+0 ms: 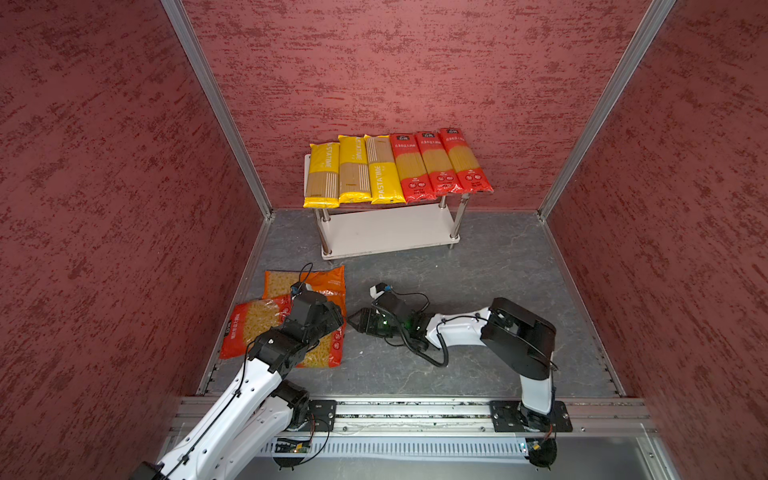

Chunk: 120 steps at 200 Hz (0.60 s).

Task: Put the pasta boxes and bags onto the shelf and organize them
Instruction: 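Withdraw the right gripper and lower both grippers toward the fusilli bags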

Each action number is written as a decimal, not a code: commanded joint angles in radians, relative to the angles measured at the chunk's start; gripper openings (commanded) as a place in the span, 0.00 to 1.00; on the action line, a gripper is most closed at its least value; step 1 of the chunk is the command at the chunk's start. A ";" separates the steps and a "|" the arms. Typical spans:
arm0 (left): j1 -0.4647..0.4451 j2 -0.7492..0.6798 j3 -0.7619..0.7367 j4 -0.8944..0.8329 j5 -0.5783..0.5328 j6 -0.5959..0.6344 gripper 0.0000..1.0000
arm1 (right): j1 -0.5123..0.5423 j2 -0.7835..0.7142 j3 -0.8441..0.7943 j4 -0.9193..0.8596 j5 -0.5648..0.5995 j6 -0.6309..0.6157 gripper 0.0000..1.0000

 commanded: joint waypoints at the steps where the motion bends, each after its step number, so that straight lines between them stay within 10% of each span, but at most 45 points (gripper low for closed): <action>1: -0.007 0.004 -0.002 0.018 0.018 0.013 0.65 | 0.006 0.039 0.035 0.056 -0.049 0.044 0.56; 73: -0.048 -0.024 -0.005 0.027 -0.001 0.032 0.66 | 0.047 0.171 0.169 0.049 -0.135 0.070 0.55; 120: -0.050 -0.041 -0.005 0.016 0.001 0.052 0.66 | 0.048 0.176 0.147 0.097 -0.127 0.097 0.33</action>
